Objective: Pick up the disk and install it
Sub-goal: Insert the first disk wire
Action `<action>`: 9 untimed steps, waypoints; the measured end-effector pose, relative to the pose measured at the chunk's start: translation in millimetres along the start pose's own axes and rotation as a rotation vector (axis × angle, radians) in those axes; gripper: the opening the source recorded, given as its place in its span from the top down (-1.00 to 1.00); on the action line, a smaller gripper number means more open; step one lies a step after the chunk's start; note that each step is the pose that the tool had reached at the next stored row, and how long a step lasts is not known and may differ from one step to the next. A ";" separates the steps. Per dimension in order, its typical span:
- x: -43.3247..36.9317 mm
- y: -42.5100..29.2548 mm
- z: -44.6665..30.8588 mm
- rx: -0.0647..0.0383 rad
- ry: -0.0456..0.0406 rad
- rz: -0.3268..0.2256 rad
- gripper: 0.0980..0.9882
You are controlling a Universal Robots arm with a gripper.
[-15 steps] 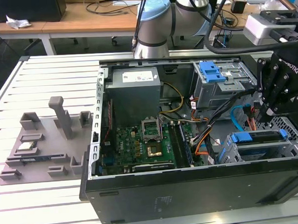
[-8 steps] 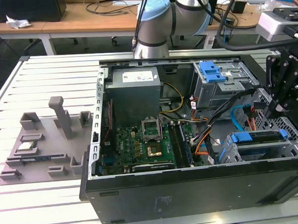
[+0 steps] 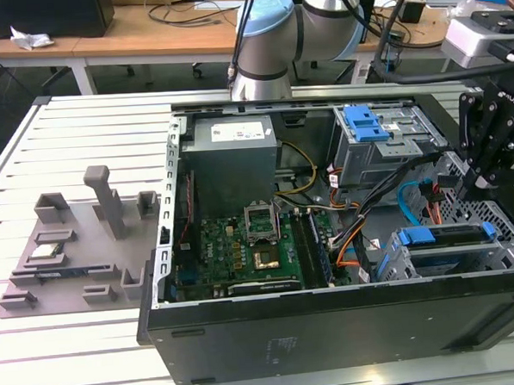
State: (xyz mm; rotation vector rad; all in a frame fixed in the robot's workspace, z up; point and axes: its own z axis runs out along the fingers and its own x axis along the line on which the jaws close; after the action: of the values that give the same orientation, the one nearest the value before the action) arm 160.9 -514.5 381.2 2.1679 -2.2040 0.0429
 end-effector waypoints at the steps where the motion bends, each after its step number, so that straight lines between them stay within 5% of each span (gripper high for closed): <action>1: -3.1 0.1 -0.2 0.000 0.0002 0.000 0.98; 3: -8.7 0.2 -0.3 0.000 0.0002 0.000 0.98; 9: -8.9 0.1 -0.1 0.000 0.0003 0.000 0.98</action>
State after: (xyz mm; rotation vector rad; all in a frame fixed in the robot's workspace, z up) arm 160.9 -505.6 380.8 2.1677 -2.2038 0.0433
